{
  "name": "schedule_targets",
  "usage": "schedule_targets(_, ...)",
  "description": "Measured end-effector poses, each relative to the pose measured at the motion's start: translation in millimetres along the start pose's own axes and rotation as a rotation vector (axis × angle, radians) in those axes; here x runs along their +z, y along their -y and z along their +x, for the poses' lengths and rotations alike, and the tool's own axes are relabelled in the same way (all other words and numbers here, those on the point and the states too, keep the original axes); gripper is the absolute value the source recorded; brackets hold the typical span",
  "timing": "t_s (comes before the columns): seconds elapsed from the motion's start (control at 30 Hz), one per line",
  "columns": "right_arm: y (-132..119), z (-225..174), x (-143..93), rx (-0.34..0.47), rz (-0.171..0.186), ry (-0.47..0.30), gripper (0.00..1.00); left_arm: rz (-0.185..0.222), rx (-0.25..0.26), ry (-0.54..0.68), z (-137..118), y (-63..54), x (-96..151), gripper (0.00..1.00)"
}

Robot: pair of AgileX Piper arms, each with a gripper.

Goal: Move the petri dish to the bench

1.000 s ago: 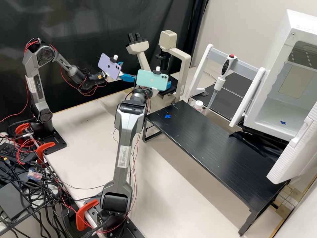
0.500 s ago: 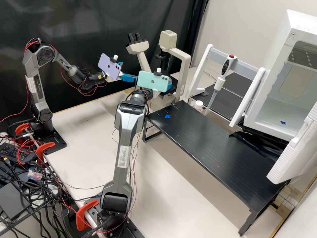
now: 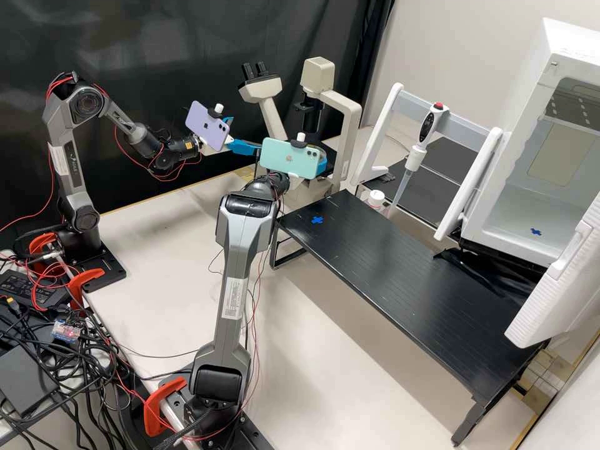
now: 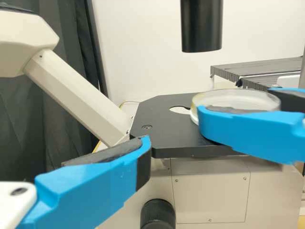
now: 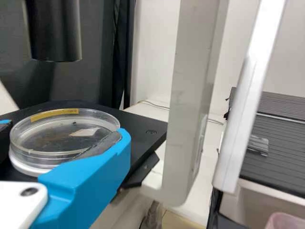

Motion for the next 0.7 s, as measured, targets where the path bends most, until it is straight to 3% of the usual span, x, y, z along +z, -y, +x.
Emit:
schedule_targets(0.1, -2.4, -16.8, 1.6, -0.004, -0.026, -0.036, 0.00, 0.000, 0.000, 0.000, 0.0, 0.0, 0.0, 1.00)
schedule_targets(0.17, -6.5, -29.1, -0.7, 0.009, -0.011, -0.064, 0.00, 0.000, 0.000, 0.000, 0.0, 0.0, 0.0, 1.00)
schedule_targets(0.37, -16.0, -77.7, -2.5, 0.025, -0.024, -0.141, 0.00, 0.000, 0.000, 0.000, 0.0, 0.0, 0.0, 1.00)
schedule_targets(0.57, -23.3, -117.5, 11.1, 0.070, -0.020, -0.181, 0.00, 0.000, 0.000, 0.000, 0.0, 0.0, 0.0, 1.00)
schedule_targets(0.7, -25.5, -138.6, 32.2, 0.120, -0.033, -0.172, 0.00, 0.000, 0.000, 0.000, 0.0, 0.0, 0.0, 1.00)
